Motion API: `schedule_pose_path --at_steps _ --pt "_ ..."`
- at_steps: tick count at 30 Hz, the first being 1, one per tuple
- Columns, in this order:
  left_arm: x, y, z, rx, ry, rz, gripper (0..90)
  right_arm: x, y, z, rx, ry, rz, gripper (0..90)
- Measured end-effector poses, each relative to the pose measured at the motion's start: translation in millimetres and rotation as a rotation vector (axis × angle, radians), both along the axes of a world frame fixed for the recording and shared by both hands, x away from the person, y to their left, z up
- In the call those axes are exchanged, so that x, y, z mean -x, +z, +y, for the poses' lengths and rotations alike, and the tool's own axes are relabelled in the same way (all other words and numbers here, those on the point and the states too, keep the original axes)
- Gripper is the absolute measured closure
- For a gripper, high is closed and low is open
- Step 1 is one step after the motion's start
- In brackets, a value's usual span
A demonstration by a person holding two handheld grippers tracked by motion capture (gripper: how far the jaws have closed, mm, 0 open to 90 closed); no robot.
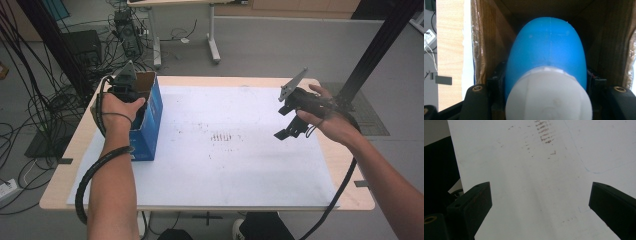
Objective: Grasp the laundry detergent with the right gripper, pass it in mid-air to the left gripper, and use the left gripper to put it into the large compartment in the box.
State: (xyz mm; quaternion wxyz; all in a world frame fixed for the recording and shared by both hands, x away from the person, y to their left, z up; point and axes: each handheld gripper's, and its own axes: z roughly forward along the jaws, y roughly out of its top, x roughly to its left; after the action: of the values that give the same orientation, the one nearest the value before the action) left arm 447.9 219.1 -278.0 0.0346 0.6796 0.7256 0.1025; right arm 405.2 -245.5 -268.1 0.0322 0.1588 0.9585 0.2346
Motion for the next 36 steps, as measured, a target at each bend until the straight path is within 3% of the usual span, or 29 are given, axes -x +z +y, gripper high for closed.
schedule_pose_path --at_steps 15,36 --pt "1.2 2.3 0.9 -0.003 -0.008 -0.005 34.4 0.2 0.6 1.5 0.003 0.006 -0.001 4.6" --pt "17.3 46.8 -6.2 -0.018 -0.043 -0.062 23.8 2.8 6.7 4.4 -0.006 0.011 -0.012 4.6"
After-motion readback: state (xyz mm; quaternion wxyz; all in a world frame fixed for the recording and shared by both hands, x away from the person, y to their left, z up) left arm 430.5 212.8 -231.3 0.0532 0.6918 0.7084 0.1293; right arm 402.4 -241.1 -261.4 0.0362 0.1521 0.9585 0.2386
